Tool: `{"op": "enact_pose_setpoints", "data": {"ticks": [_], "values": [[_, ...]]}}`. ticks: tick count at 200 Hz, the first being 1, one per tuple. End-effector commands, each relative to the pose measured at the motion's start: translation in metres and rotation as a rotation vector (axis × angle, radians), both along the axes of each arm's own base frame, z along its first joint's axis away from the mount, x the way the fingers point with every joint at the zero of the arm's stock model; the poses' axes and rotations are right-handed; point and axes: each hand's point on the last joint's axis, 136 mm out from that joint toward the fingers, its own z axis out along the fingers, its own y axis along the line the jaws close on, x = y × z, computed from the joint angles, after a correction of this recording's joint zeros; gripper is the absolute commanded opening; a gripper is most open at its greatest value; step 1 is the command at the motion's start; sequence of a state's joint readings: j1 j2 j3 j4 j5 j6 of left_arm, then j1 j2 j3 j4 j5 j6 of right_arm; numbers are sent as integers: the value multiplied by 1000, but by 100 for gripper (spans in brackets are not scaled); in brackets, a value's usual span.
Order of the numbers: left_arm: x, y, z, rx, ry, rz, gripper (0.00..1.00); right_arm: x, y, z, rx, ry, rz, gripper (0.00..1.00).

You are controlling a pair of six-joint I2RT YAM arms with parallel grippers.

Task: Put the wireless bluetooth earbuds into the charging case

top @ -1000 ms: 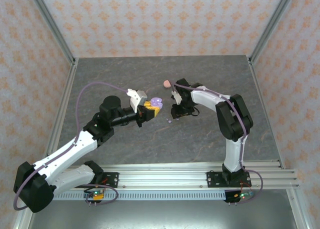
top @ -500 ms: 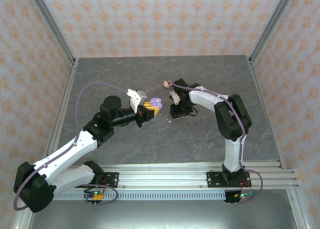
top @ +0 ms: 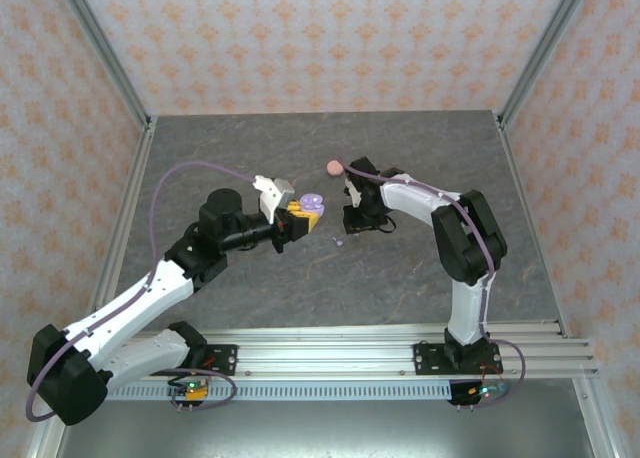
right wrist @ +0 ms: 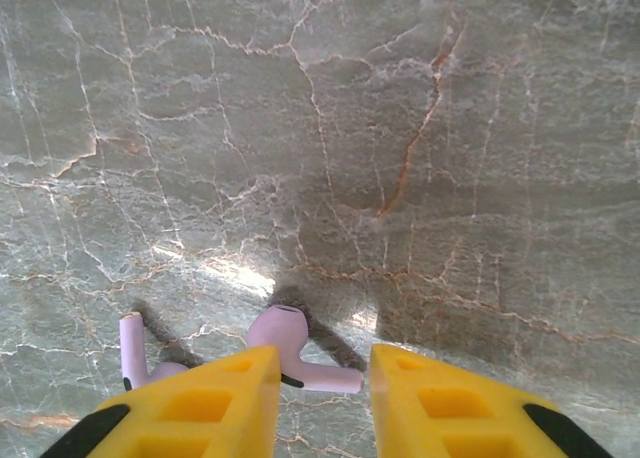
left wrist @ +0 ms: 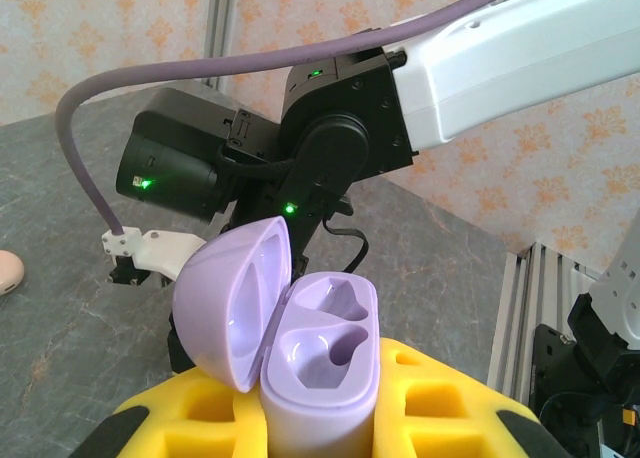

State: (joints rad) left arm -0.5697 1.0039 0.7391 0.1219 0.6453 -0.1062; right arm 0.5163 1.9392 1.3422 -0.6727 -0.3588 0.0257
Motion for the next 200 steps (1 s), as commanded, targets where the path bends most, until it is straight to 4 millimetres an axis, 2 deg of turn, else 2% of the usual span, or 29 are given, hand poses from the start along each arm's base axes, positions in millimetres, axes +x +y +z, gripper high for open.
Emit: {"op": "enact_pose_setpoints", "data": {"ticks": [1,39,91,117,171,200], "values": [[-1,-1,19,-21,-33,2,18,1,-2,16,13,-42,-8,33],[-2,0,20,-23,-35,1,18,-7,8,19,55,-9,72,41],[-2,1,19,-24,-36,3,17,-3,-1,6,-25,9,105,43],[-2,1,19,-22,-37,6,18,-4,0,0,-28,25,123,44],[-1,0,15,-17,-24,8,18,-5,2,-10,-32,49,136,44],[0,1,15,-16,-22,13,17,-5,-1,-15,-50,52,122,35]]}}
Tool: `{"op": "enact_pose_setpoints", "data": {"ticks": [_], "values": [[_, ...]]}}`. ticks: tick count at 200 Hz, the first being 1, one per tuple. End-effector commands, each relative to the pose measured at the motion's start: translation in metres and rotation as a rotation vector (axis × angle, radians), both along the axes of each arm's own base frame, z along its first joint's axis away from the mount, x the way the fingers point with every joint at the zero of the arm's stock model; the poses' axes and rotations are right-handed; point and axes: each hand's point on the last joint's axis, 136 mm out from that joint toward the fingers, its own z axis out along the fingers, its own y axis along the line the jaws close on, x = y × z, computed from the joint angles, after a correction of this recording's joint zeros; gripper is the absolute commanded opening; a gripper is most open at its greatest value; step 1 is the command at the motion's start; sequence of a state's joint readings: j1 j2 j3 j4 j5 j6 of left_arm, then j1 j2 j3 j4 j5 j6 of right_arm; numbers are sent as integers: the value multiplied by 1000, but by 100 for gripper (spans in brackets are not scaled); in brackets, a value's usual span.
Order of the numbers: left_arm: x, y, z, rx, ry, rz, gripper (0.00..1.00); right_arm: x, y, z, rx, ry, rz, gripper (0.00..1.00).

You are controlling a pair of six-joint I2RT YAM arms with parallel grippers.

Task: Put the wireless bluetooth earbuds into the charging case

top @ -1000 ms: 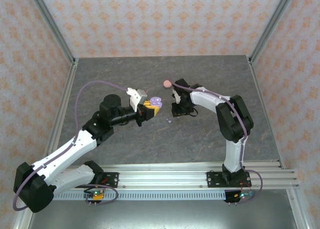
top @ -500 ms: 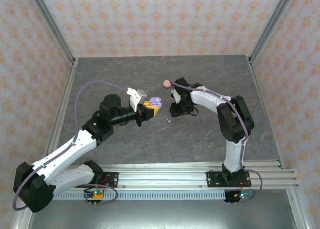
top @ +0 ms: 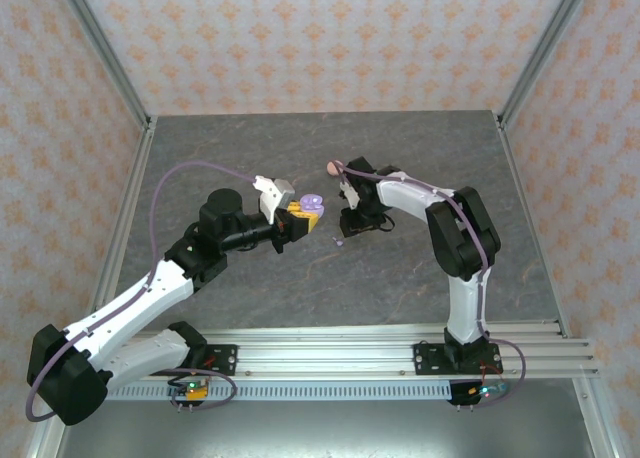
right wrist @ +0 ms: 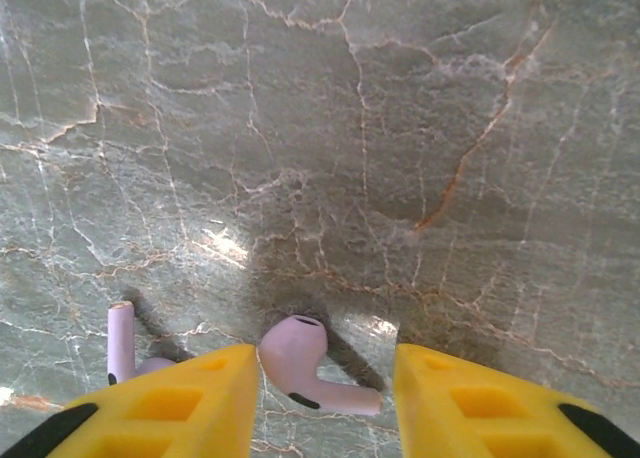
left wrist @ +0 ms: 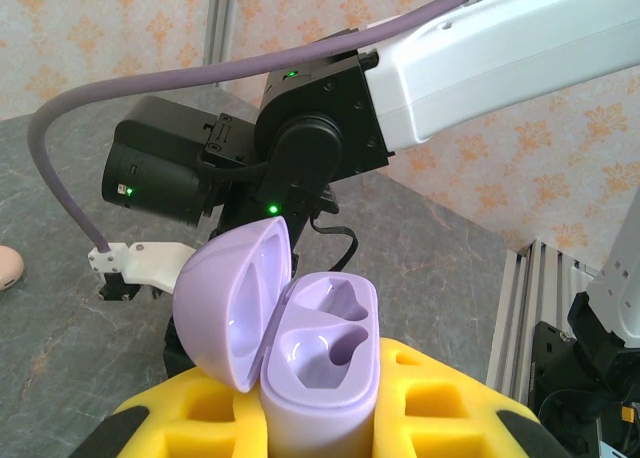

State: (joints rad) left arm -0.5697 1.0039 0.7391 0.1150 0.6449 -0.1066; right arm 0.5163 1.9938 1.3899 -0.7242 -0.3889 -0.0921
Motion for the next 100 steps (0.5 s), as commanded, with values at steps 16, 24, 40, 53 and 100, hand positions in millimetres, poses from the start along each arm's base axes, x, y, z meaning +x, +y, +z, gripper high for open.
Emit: {"op": "enact_pose_setpoints", "data": {"ticks": [16,24,40,53,100], "values": [[0,1,16,-18,-27,14,18,0,-9,-6,-53,-1,-19,30],[0,1,17,-18,-27,15,18,0,-11,-6,-62,-10,-33,27],[1,1,17,-18,-27,16,18,1,-14,-5,-70,-24,-63,23],[1,1,16,-17,-23,16,18,2,-19,-4,-83,-38,-105,21],[1,1,16,-17,-24,17,18,3,-40,-5,-136,-95,-295,18]]}}
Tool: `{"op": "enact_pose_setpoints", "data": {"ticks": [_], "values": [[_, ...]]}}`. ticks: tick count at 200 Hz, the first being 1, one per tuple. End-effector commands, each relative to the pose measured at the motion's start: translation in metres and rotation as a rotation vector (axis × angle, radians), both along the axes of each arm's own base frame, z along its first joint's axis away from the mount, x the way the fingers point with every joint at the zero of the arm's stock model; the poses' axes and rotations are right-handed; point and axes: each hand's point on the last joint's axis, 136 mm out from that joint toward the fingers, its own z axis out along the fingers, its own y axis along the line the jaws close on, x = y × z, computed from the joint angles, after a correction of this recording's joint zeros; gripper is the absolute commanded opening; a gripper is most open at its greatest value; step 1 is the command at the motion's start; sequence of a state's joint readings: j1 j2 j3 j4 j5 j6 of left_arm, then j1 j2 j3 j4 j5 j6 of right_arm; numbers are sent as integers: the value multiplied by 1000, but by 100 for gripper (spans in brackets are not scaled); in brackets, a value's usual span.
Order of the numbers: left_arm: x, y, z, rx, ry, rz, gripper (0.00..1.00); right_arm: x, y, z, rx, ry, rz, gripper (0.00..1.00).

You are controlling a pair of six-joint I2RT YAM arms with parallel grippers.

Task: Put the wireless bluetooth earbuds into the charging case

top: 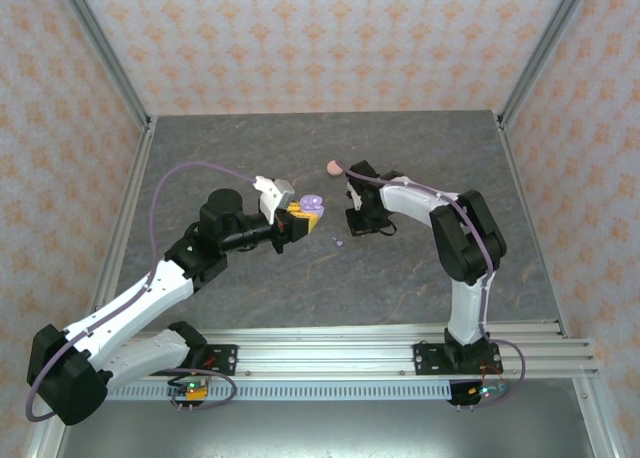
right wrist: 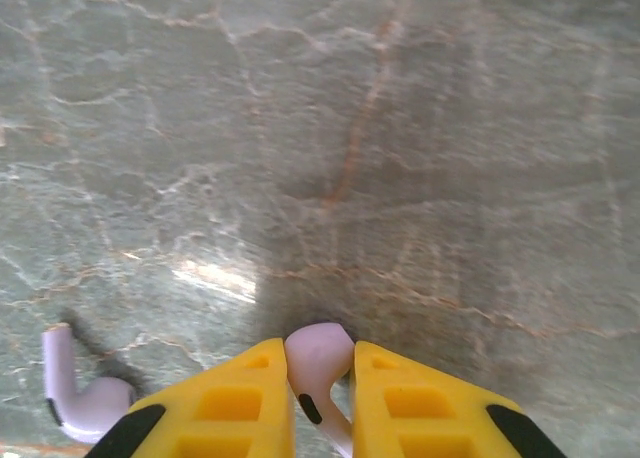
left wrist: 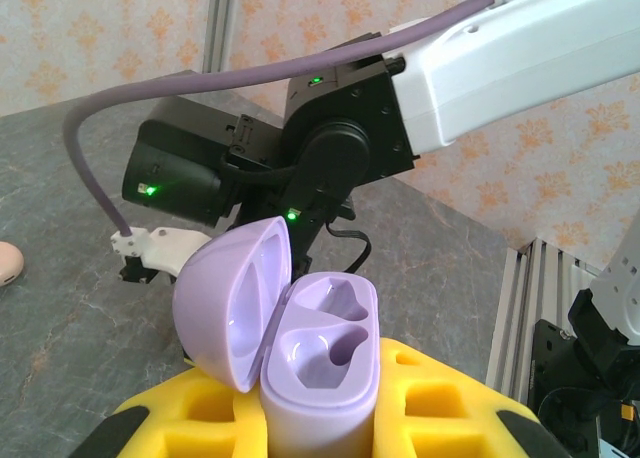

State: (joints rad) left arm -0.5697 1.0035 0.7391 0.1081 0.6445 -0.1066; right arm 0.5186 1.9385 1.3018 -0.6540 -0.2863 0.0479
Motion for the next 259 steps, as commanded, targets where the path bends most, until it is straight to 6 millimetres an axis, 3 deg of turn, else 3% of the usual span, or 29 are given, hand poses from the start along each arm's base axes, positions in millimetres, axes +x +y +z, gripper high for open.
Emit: {"op": "enact_pose_setpoints", "data": {"ticks": [1,46,81,100,168,259], "values": [[1,0,17,-20,-29,16,18,1,-22,-2,-78,-43,-144,18],[2,1,16,-17,-29,21,17,-5,-20,2,-15,-47,-235,22],[2,1,17,-21,-32,20,17,-2,-22,14,-34,-78,-174,42],[2,1,16,-18,-28,22,17,1,-21,20,-51,-86,-113,47],[3,2,16,-18,-28,27,17,2,-14,15,-95,-25,79,45],[3,2,17,-17,-31,27,17,4,-14,4,-120,5,107,39]]}}
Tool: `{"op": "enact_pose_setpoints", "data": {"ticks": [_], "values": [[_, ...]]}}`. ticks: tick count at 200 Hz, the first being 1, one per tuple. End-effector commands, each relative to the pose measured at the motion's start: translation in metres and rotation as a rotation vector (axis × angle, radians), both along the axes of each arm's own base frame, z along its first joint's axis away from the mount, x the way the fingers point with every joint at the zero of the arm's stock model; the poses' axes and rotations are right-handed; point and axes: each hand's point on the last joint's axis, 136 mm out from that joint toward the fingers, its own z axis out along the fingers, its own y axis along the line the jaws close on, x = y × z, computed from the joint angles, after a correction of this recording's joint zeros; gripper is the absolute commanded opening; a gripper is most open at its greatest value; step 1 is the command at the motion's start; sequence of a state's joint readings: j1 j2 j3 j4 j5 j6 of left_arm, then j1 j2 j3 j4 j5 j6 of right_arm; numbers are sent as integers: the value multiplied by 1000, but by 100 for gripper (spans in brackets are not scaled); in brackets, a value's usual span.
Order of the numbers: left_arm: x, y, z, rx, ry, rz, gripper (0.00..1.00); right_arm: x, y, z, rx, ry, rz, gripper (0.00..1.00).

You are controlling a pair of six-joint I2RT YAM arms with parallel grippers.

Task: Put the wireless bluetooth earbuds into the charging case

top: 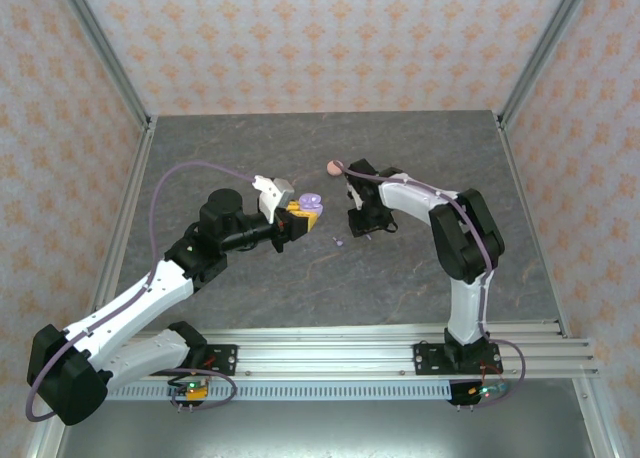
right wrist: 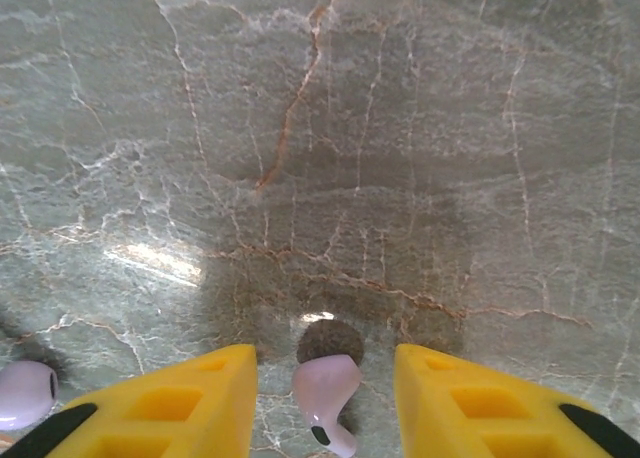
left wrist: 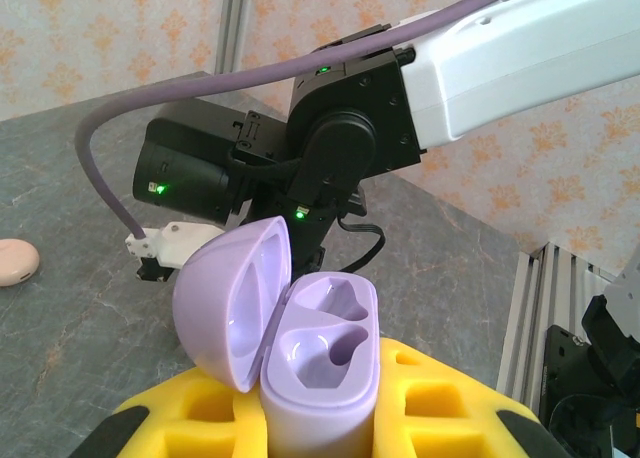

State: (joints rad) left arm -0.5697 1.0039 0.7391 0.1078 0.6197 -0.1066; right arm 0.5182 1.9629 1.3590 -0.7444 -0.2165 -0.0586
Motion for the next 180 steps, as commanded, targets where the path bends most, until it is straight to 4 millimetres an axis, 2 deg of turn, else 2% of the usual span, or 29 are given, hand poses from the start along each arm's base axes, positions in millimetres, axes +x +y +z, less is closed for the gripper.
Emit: {"op": "enact_pose_setpoints", "data": {"ticks": [1,92,180], "values": [[-1,0,17,-22,-29,3,17,2,-1,2,-20,3,14,38],[-1,0,16,-21,-25,5,17,3,-4,-5,-45,11,14,38],[-1,1,15,-19,-19,9,17,-5,-9,-11,-61,38,14,29]]}}
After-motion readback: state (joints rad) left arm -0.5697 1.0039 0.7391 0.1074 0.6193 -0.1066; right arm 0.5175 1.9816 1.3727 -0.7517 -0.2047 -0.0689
